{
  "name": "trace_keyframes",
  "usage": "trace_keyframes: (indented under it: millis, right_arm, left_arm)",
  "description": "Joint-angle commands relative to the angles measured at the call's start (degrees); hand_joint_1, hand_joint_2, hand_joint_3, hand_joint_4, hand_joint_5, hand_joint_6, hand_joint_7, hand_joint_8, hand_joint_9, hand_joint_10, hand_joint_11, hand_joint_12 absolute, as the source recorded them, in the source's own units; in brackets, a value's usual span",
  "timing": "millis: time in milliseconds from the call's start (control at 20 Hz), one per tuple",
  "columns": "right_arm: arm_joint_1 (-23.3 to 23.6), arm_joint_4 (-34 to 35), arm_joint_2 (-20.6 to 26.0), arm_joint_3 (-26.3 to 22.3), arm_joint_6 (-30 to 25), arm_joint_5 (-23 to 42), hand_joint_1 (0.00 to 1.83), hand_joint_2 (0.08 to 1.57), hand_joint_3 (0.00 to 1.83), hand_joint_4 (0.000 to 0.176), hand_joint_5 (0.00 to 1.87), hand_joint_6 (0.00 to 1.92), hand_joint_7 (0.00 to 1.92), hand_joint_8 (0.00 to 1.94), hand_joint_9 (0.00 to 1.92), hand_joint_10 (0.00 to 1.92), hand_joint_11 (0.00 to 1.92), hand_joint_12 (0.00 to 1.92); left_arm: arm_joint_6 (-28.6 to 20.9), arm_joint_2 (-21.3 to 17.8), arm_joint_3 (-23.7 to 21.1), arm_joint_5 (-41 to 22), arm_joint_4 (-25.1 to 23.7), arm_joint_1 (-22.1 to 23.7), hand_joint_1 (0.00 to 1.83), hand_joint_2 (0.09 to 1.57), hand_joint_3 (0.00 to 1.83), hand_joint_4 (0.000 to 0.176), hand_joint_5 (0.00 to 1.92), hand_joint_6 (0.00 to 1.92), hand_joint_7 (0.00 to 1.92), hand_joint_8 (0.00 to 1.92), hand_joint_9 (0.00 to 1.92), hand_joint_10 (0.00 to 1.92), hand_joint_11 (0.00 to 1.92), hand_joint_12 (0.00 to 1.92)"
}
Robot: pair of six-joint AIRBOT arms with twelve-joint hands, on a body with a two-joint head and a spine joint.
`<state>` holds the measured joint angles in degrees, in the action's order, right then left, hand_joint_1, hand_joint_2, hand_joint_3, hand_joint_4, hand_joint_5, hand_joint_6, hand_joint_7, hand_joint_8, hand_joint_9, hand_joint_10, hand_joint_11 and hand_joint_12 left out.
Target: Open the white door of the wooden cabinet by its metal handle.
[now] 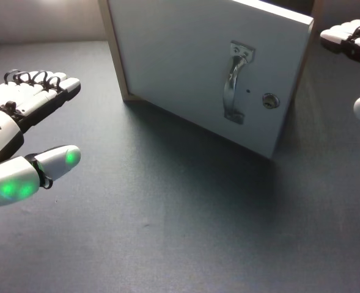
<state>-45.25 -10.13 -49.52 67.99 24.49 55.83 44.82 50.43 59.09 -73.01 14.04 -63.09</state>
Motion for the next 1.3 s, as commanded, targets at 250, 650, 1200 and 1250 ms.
trace_keyframes:
  millis: [250,650,1200,1250]
  right_arm:
    - [0.4,0.7,-1.0,1.1,-0.2,6.9,0.41,1.48,0.0,0.0,0.0,0.0,0.0,0.0,0.0,0.0,0.0,0.0]
    - [1.0,-0.2,-4.4,3.2,-0.2,5.9,0.16,1.47,0.0,0.0,0.0,0.0,0.0,0.0,0.0,0.0,0.01,0.0]
    - [1.7,-4.1,-6.1,2.1,-1.5,5.6,0.05,1.45,0.0,0.0,0.0,0.0,0.0,0.0,0.0,0.0,0.01,0.0]
    - [1.7,-4.5,-6.2,1.9,-1.6,5.8,0.05,1.45,0.01,0.0,0.0,0.0,0.0,0.0,0.0,0.0,0.03,0.01]
  left_arm:
    - [-0.2,-0.4,0.0,-7.4,0.6,0.4,0.0,1.39,0.0,0.0,0.1,0.0,0.07,0.0,0.06,0.0,0.07,0.04]
    - [-0.2,-0.2,0.0,-7.3,0.5,0.7,0.0,1.39,0.0,0.0,0.09,0.0,0.06,0.0,0.06,0.0,0.07,0.04]
    - [-0.2,-0.1,0.0,-7.5,0.6,0.7,0.0,1.4,0.0,0.0,0.08,0.0,0.06,0.0,0.06,0.0,0.08,0.05]
    - [-0.2,-0.1,0.0,-7.5,0.6,0.7,0.0,1.4,0.0,0.0,0.09,0.0,0.06,0.0,0.06,0.0,0.08,0.05]
